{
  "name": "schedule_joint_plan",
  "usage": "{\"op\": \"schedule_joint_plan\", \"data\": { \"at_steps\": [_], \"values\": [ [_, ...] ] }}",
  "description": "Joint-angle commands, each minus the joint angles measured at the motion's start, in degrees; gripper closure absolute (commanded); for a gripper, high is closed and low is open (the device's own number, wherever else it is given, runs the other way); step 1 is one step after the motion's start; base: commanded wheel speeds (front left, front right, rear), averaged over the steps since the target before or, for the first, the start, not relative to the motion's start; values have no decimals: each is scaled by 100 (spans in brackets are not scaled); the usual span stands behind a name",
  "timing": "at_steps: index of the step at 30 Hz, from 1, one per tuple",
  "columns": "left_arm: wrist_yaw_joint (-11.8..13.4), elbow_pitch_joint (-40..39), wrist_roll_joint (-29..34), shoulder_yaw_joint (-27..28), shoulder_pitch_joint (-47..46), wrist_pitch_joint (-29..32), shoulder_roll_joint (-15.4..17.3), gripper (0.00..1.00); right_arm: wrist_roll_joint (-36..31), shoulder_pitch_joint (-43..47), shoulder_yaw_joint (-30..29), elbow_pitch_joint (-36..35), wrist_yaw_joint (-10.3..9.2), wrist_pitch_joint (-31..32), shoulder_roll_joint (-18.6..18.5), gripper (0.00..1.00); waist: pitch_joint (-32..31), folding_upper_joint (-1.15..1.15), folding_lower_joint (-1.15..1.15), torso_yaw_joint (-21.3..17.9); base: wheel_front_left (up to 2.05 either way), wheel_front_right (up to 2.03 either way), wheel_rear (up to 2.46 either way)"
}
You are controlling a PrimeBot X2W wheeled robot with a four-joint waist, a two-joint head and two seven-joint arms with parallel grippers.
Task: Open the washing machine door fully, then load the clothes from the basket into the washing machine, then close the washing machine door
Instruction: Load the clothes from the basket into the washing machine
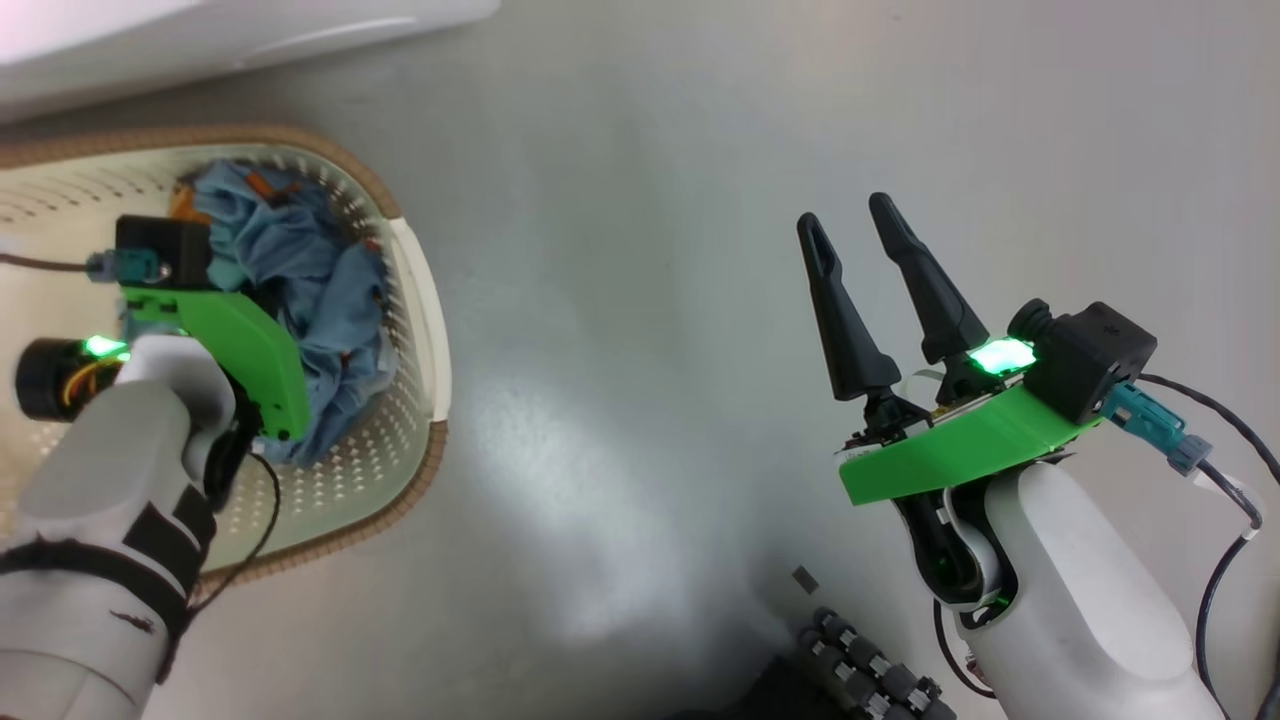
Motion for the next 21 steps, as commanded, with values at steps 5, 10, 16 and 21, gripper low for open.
{"op": "schedule_joint_plan", "data": {
  "at_steps": [5, 10, 16, 21],
  "values": [
    [-25, -419, -250, -52, 478, -230, 102, 100, 5, 218, 29, -48, 32, -53, -75, 0, -461, 0, 0, 182, 0, 0, 0],
    [-26, -686, -462, -147, 725, -396, 158, 100, 18, 269, 18, -18, 32, -53, -155, 0, -747, 0, 0, 266, 0, 0, 0],
    [-27, -1088, -799, -338, 1092, -762, 245, 100, 61, 369, 29, 45, 32, -53, -296, 0, -1282, 0, 0, 401, 0, 0, 0],
    [-27, -1335, -1026, -438, 1321, -1059, 277, 100, 107, 469, 13, 98, 32, -53, -423, 0, -1664, 0, 0, 512, 0, 0, 0]
  ]
}}
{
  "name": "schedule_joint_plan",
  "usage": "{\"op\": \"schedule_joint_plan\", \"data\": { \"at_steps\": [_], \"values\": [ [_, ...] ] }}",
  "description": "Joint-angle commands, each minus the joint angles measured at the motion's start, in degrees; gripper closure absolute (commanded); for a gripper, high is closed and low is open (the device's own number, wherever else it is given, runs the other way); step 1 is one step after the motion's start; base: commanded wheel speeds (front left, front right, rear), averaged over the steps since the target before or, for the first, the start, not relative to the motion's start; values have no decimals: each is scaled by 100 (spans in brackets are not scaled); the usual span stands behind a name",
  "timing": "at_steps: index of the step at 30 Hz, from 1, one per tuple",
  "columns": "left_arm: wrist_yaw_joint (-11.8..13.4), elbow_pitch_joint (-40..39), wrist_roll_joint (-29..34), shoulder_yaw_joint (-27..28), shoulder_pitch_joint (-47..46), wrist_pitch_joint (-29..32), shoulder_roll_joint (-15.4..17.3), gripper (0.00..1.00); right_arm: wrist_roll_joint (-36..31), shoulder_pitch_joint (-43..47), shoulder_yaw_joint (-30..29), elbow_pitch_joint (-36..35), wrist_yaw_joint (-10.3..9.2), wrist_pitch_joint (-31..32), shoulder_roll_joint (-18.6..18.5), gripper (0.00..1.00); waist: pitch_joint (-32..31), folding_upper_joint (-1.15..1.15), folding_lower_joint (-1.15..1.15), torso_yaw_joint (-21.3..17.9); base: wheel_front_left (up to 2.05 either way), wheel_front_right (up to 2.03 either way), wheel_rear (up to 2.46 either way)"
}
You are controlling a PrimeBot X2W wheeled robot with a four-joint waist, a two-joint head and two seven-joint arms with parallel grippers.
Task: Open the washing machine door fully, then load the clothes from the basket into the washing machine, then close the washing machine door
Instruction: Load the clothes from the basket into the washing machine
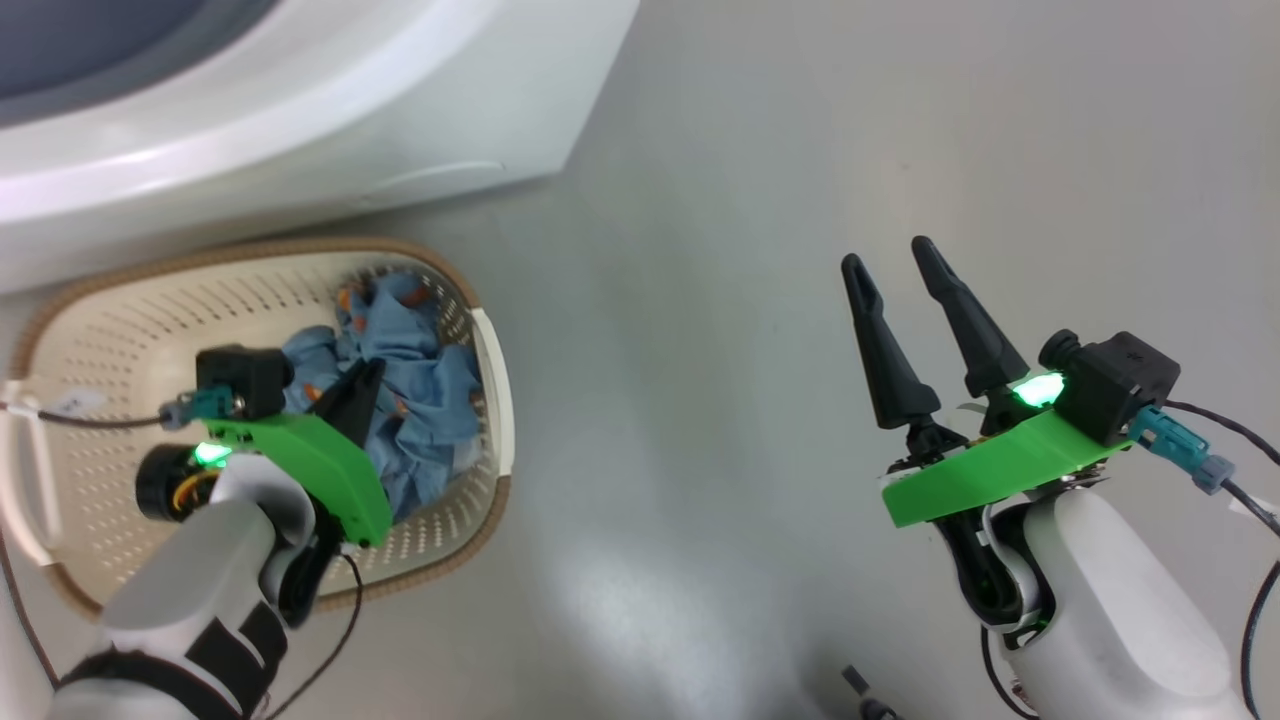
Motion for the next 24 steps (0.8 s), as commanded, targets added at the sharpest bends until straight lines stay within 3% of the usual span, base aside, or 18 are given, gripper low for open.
{"op": "schedule_joint_plan", "data": {
  "at_steps": [1, 14, 24],
  "values": [
    [-20, -159, -93, 92, 170, -128, 171, 100, 79, 228, 94, -96, 32, -53, -97, 0, -398, 0, 1, 174, 0, 0, 0],
    [-21, -734, -342, 144, 630, -456, 258, 100, 208, 486, 75, -5, 32, -53, -415, 0, -1221, 0, 1, 452, 0, 0, 0],
    [-20, -1806, 389, 1373, 1186, -463, 272, 100, 302, 675, 98, 62, 32, -53, -603, 0, -1791, 0, 1, 674, 0, 0, 0]
  ]
}}
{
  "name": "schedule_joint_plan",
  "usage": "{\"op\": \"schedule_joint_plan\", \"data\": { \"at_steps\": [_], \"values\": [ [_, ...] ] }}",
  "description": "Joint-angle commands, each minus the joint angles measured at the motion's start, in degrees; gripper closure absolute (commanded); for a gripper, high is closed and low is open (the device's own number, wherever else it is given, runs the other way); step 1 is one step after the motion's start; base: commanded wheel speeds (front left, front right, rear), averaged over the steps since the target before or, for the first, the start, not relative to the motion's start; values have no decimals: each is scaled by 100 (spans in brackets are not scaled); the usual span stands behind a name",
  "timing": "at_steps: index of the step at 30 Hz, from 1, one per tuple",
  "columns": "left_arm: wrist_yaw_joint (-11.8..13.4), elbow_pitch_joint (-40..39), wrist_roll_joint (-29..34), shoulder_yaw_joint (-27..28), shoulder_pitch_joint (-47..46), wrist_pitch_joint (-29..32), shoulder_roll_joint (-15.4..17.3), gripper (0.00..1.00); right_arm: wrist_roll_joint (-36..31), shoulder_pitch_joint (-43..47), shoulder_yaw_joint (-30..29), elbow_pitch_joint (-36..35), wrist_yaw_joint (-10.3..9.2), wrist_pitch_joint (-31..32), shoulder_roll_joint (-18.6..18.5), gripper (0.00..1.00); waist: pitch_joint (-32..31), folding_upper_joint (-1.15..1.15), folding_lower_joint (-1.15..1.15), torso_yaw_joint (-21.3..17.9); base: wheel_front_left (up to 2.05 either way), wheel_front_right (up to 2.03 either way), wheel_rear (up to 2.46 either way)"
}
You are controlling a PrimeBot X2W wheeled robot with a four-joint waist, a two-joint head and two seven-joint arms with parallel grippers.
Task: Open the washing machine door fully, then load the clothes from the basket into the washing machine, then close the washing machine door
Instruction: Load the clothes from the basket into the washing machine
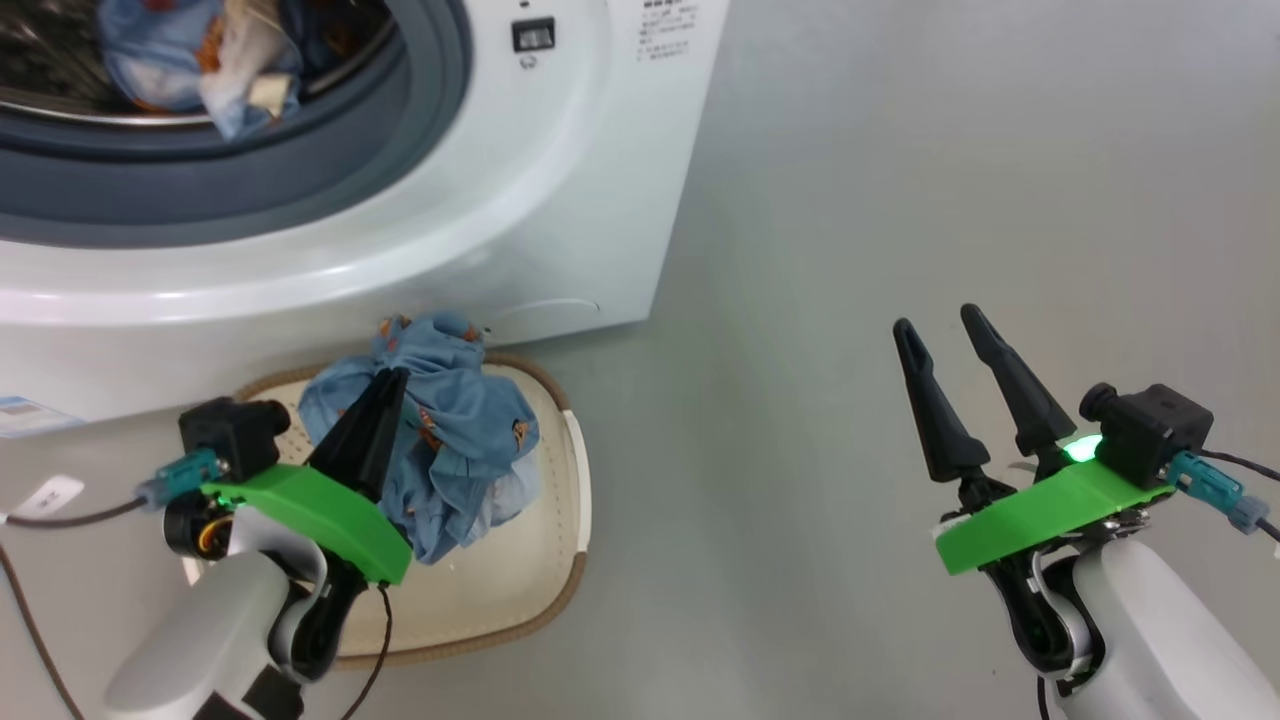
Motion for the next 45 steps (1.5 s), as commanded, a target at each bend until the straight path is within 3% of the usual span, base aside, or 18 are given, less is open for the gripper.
{"op": "schedule_joint_plan", "data": {
  "at_steps": [1, 17, 31, 32, 33, 34, 45],
  "values": [
    [-16, -336, 211, 445, 168, -76, 121, 100, 46, 229, 110, -90, 32, -53, -118, 0, -305, 0, 1, 166, 0, 0, 0],
    [202, -2334, 1365, 2093, 1315, -77, -166, 100, 216, 561, 143, -14, 32, -53, -347, 0, -1067, 0, 1, 401, 0, 0, 0],
    [226, -2448, 1495, 2216, 1696, -77, -306, 100, 265, 620, 143, -54, 32, -53, -462, 0, -1094, 0, 1, 429, 0, 0, 0],
    [245, -2450, 1502, 2253, 1693, -77, -316, 67, 265, 625, 142, -52, 32, -53, -465, 0, -1103, 0, 1, 430, 0, 0, 0],
    [250, -2449, 1518, 2270, 1695, -77, -320, 16, 266, 629, 141, -49, 32, -53, -468, 0, -1115, 0, 1, 430, 0, 0, 0],
    [255, -2445, 1532, 2282, 1697, -77, -322, 0, 268, 634, 142, -44, 32, -53, -471, 0, -1131, 0, 1, 431, 0, 0, 0],
    [418, -2641, 1771, 2459, 1863, -77, -267, 0, 292, 694, 134, -19, 32, -53, -509, 0, -1324, 0, 1, 499, 0, 0, 0]
  ]
}}
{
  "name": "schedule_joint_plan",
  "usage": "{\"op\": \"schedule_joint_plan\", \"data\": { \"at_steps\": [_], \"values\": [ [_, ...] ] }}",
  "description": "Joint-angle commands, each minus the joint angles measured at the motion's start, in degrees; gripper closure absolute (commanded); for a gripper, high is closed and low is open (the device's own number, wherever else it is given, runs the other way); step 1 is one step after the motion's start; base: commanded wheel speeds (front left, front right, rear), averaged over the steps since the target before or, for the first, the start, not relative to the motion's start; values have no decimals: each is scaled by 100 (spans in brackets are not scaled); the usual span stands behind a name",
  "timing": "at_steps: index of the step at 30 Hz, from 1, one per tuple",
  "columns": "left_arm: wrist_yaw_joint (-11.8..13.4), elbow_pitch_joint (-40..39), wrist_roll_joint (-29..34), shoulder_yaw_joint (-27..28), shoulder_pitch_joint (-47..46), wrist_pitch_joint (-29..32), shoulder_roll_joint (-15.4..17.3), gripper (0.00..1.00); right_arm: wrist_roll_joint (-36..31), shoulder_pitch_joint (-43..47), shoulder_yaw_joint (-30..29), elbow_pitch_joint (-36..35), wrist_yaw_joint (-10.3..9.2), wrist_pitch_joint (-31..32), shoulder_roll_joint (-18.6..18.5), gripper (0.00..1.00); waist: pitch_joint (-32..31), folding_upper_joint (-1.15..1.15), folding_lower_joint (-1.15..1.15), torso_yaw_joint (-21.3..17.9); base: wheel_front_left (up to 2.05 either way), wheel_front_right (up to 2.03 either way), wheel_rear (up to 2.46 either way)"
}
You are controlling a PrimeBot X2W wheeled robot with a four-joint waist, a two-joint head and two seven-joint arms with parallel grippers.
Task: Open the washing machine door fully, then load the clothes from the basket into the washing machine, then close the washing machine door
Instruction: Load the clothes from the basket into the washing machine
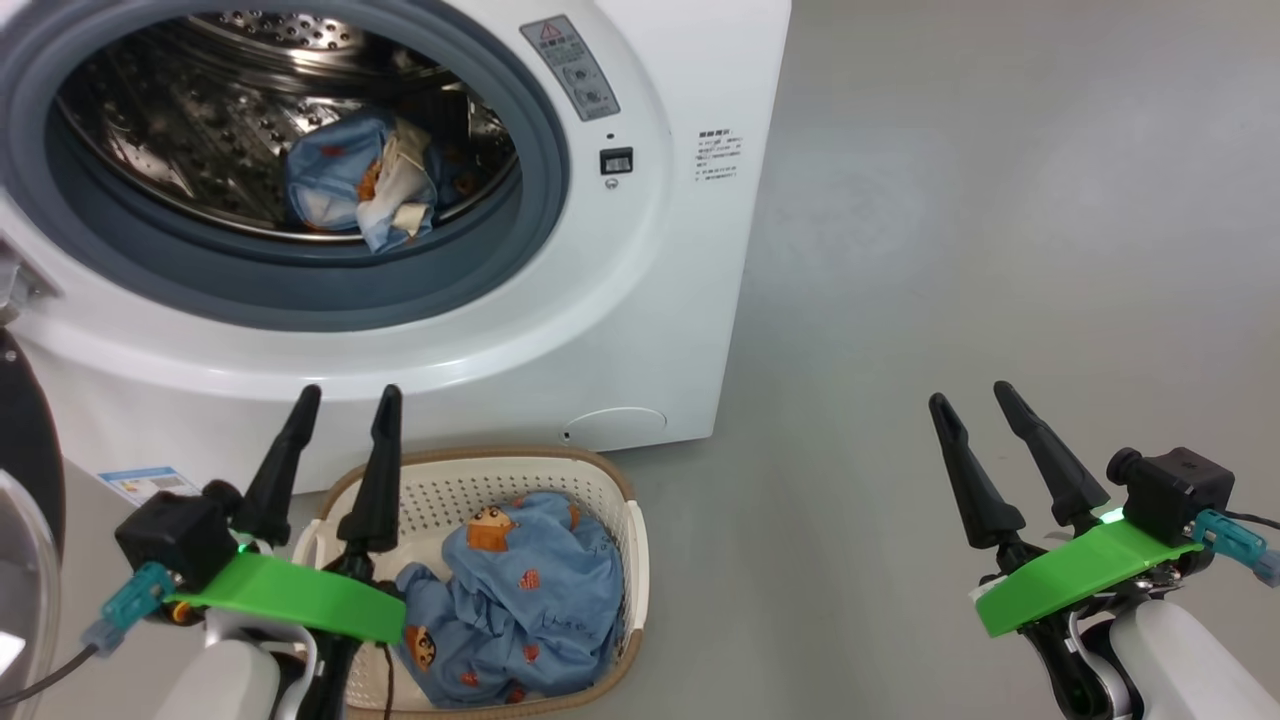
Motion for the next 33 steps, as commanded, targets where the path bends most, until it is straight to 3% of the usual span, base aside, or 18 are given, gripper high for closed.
{"op": "schedule_joint_plan", "data": {
  "at_steps": [1, 23, 33],
  "values": [
    [57, -202, 129, 253, -15, -37, 209, 0, 42, 110, 84, -106, 32, -54, -107, 0, -43, 0, 0, 30, 0, 0, 0],
    [578, -761, 451, 1267, 975, -37, 539, 0, 32, 301, -7, -141, 32, -54, -309, 0, -397, 0, 0, 277, 0, 0, 0],
    [669, -809, 511, 1316, 1220, -37, 491, 0, -14, 329, -64, -224, 32, -54, -460, 0, -545, 0, 0, 298, 0, 0, 0]
  ]
}}
